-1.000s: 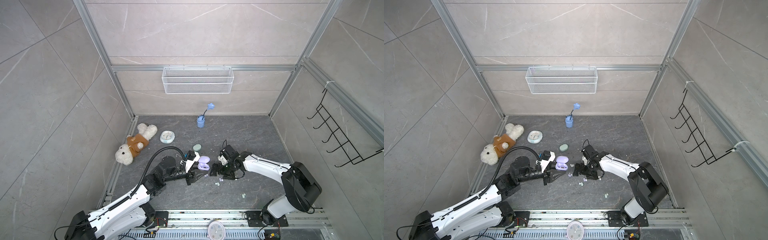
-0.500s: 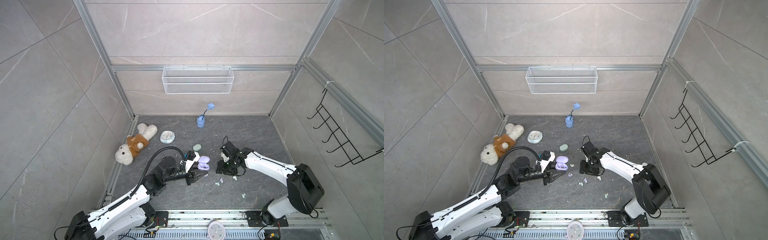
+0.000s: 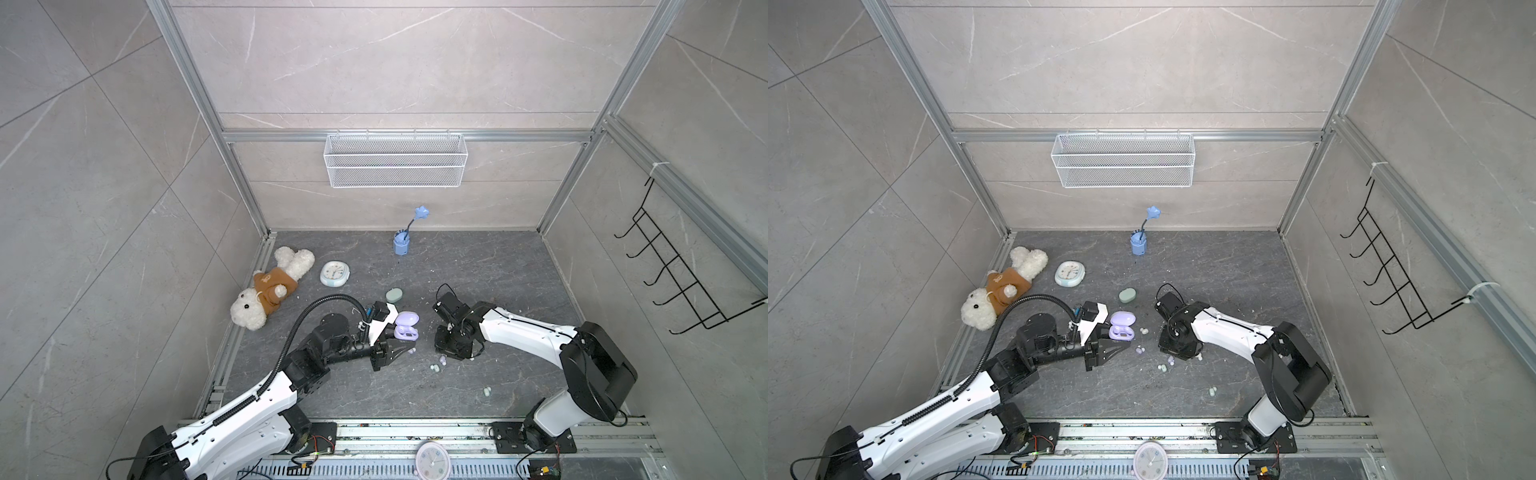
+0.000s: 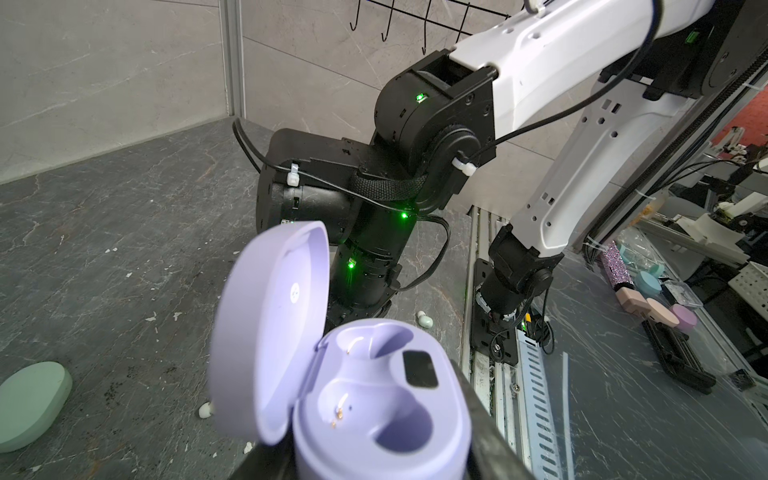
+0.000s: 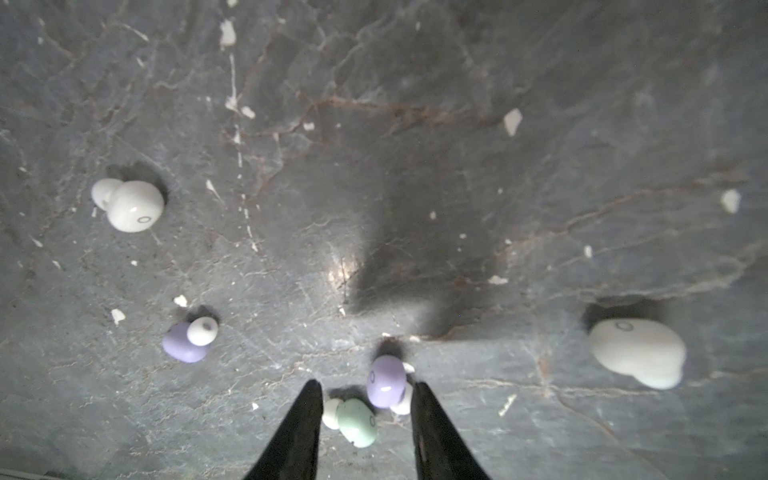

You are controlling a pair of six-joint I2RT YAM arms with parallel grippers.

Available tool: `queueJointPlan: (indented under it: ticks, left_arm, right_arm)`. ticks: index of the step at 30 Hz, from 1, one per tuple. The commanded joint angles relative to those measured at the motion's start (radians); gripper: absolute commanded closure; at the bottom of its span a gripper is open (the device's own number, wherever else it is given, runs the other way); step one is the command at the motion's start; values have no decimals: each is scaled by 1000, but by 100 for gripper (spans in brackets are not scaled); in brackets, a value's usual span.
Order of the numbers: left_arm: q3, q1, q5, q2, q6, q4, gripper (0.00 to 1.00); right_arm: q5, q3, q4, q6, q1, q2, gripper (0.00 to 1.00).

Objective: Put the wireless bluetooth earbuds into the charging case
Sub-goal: 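Close the right gripper on the lavender earbud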

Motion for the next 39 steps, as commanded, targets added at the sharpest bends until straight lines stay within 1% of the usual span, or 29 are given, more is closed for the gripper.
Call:
queueJointPlan:
  ticks: [1,17,39]
  left_arm:
    - [5,4,-7,-19,-10,37,75]
    - [1,4,-17,-20,-12,40,75]
    - [0,4,-22,-20,-12,35,75]
  right_arm:
    - [25,-14,-13,50,6,29,62]
    - [-3,-19,7,59,16,94,70]
    - [-12,-24,-7,39,26,130,81]
